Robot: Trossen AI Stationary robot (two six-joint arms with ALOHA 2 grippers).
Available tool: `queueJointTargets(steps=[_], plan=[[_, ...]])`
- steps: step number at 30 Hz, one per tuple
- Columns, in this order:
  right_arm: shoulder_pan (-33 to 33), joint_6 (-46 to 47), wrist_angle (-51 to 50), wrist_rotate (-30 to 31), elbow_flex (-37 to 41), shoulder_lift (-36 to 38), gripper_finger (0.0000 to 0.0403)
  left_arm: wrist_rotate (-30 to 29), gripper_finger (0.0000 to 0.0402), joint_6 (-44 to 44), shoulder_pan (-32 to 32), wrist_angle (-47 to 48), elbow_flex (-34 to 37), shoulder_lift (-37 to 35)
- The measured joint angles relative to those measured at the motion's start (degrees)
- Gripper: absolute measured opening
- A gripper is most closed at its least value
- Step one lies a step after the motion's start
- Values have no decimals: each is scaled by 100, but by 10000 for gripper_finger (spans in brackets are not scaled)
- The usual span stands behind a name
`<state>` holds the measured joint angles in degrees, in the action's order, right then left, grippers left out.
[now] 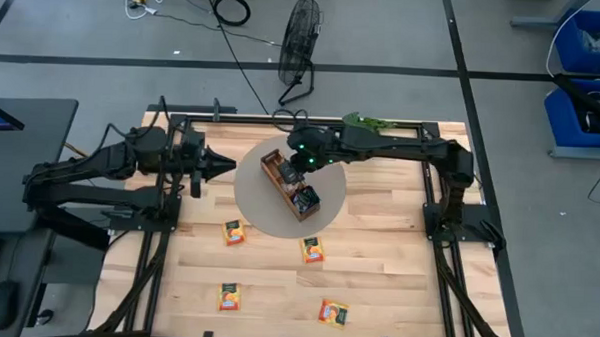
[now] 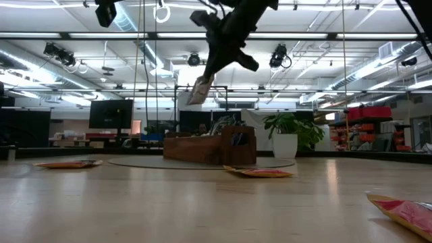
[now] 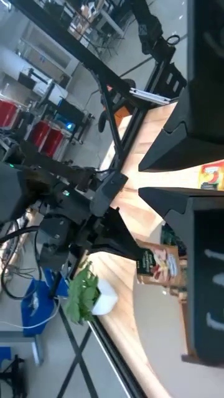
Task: Pick & Place Tea
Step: Put the brown tea bag into the middle section of the wooden organizer
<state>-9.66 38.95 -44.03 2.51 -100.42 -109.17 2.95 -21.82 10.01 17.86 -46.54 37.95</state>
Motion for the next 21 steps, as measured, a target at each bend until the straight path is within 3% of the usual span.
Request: queueJointTargets(steps=[21], plan=[[-1, 116, 13, 338, -2, -924, 0, 1, 53, 296, 82, 521, 2, -319]])
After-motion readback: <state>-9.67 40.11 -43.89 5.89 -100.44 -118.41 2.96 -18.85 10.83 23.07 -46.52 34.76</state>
